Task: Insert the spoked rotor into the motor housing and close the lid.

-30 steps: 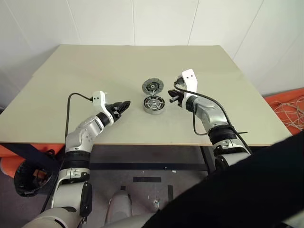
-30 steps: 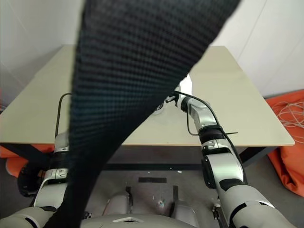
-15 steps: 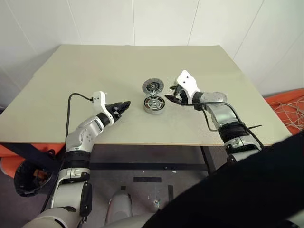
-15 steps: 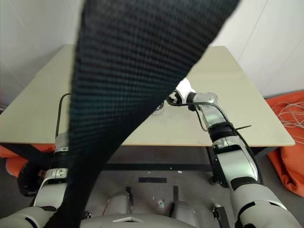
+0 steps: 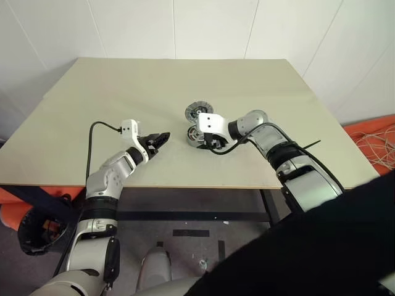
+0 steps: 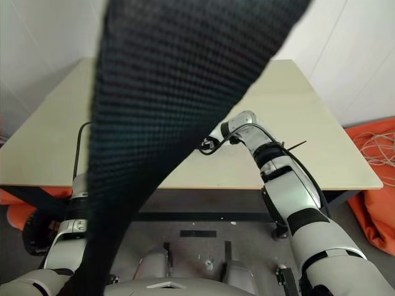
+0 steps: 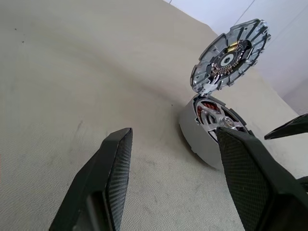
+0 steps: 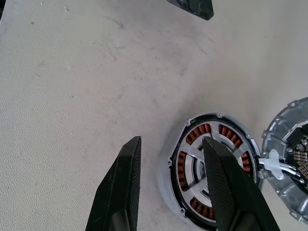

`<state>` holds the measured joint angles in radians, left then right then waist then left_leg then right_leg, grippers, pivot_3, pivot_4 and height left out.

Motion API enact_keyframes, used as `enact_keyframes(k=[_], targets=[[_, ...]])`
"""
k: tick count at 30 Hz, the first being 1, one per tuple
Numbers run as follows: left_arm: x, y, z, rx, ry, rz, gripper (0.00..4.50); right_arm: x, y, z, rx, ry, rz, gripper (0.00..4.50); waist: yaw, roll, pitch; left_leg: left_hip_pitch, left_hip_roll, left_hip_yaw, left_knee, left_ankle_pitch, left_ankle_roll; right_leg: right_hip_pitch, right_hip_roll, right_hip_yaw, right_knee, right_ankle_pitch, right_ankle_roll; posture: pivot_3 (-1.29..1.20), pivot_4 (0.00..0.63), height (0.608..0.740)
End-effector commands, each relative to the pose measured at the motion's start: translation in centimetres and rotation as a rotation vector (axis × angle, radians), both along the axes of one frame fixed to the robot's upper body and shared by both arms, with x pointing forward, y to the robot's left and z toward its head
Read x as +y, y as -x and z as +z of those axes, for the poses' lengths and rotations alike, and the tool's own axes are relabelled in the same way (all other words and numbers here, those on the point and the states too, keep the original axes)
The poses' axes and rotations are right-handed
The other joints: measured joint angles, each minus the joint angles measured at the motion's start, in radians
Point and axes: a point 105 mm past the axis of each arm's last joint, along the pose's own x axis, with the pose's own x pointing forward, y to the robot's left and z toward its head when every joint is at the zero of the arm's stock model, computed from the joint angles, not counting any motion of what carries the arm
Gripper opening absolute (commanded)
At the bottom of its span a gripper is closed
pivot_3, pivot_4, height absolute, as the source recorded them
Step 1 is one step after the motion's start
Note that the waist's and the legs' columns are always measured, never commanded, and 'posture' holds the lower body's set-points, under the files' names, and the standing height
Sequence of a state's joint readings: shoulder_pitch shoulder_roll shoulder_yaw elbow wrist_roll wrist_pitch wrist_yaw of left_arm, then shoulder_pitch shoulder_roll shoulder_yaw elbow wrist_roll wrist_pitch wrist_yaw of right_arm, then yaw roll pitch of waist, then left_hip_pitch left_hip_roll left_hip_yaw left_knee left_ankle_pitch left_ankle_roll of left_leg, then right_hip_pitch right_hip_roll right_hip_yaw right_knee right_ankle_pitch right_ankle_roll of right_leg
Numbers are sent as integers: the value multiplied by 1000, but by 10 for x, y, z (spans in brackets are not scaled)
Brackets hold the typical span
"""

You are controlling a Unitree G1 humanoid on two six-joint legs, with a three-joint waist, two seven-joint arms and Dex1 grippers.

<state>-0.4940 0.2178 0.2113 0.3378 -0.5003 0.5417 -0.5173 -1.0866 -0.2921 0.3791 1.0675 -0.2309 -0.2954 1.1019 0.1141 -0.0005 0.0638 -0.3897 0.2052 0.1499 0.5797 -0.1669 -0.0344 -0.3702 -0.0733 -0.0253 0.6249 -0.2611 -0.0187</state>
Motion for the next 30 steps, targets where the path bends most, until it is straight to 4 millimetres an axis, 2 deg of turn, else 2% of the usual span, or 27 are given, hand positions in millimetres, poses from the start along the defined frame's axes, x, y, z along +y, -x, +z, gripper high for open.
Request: enact_keyframes(k=[1, 7, 16, 19, 22, 25, 30], targets=[[5, -2, 19, -70, -9, 16, 2985, -3, -10, 9, -47, 36, -27, 2241, -2, 0, 0, 0, 0, 0, 0, 0, 0, 0, 0, 0, 0, 0, 0, 0, 0, 740], [8, 0, 17, -68, -10, 31, 2985, -15, -15, 3, -44, 92, -63, 2241, -14, 0, 0, -2, 0, 0, 1, 0, 1, -1, 0, -1, 0, 0, 0, 0, 0, 740], [10, 1, 16, -66, -12, 43, 2985, -18, -13, -6, -16, 82, -88, 2241, -19, 0, 0, -2, 0, 0, 1, 0, 2, -2, 0, -1, 1, 0, 0, 0, 0, 740], [10, 1, 15, -64, -13, 43, 2985, -13, -15, -3, -26, 64, -90, 2241, -19, 0, 0, -2, 0, 0, 2, 0, 2, -2, 0, -1, 1, 0, 0, 0, 0, 740], [11, 1, 15, -63, -12, 45, 2985, 0, -14, 1, -22, 30, -77, 2241, -19, 0, 0, -2, 0, 0, 2, 0, 2, -2, 0, -1, 1, 0, 0, 0, 0, 740], [11, 1, 15, -64, -13, 46, 2985, 11, -11, -3, -9, 17, -70, 2241, -20, 0, 0, -2, 1, 0, 2, 0, 2, -2, 0, -1, 1, 0, -1, 0, 0, 740], [13, 2, 16, -65, -18, 51, 2985, 17, -11, -7, -5, 13, -83, 2241, -20, 0, 0, -3, 1, 0, 2, 0, 2, -2, 0, -1, 1, 0, -1, 0, 0, 740]])
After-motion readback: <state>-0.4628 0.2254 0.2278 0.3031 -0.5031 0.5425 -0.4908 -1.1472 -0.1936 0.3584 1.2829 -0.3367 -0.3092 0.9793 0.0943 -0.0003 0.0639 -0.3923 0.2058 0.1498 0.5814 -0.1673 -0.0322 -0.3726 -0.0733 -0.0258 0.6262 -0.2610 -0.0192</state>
